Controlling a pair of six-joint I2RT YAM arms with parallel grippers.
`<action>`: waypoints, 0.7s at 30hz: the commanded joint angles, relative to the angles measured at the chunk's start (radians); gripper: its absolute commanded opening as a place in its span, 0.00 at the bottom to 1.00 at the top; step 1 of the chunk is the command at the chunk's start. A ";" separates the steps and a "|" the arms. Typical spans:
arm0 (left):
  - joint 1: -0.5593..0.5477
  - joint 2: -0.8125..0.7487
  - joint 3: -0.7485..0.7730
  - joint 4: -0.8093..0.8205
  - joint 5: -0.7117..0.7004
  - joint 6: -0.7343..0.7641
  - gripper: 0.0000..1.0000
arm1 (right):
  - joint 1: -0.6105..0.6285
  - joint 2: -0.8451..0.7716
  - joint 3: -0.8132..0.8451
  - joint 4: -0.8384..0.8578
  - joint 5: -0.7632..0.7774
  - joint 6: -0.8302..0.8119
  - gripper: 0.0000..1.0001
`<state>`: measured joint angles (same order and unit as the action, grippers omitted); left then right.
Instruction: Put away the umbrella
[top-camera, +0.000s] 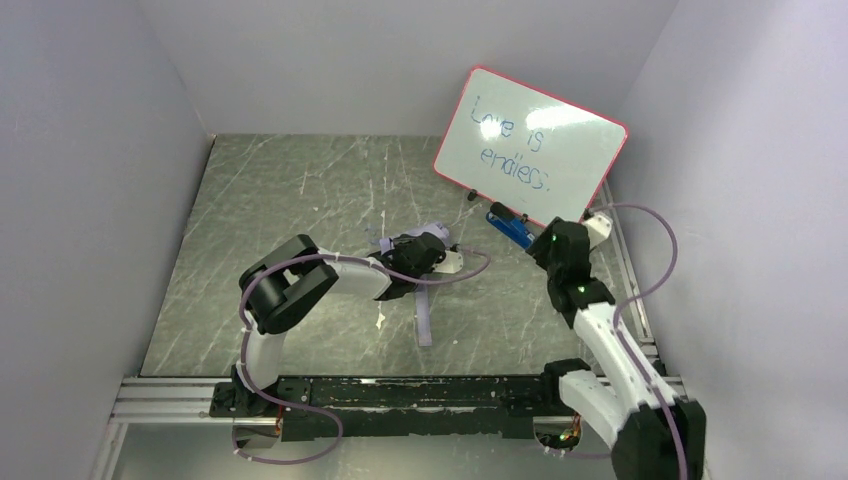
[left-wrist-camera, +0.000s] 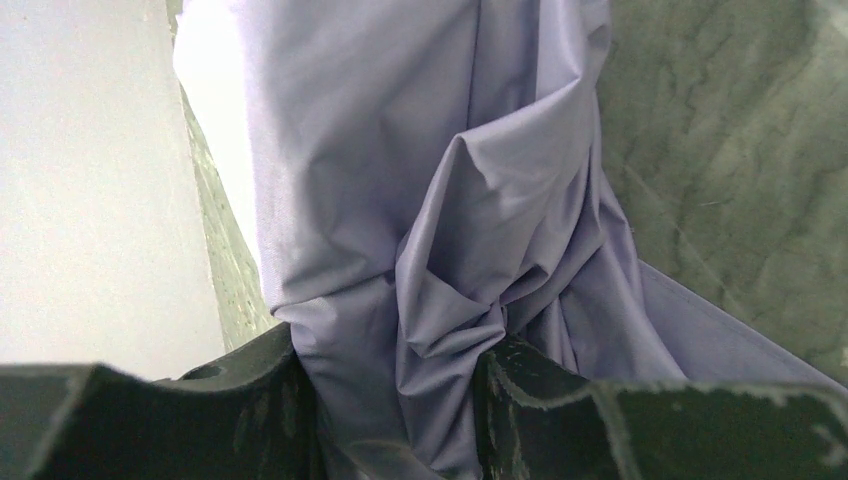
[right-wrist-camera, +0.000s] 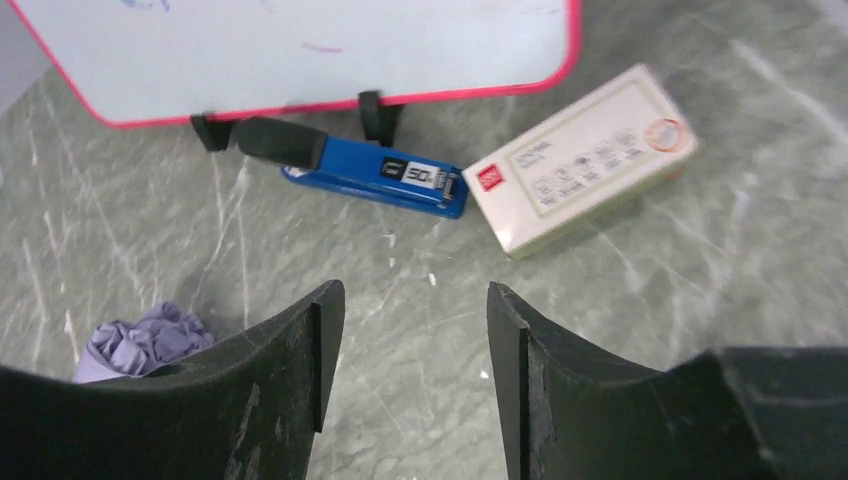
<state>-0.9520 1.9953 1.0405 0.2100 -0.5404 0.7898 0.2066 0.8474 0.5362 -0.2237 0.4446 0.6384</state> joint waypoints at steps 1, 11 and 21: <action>-0.040 0.072 -0.088 -0.218 0.101 -0.029 0.05 | -0.133 0.202 0.062 0.302 -0.473 -0.185 0.59; -0.076 0.105 -0.140 -0.049 -0.038 0.070 0.05 | -0.123 0.688 0.289 0.820 -1.055 -0.358 0.80; -0.112 0.133 -0.222 0.155 -0.144 0.179 0.05 | -0.030 0.994 0.671 0.226 -1.457 -1.119 0.81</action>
<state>-1.0393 2.0407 0.9092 0.5129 -0.7261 0.9432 0.1467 1.7908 1.1133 0.2909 -0.7895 -0.0925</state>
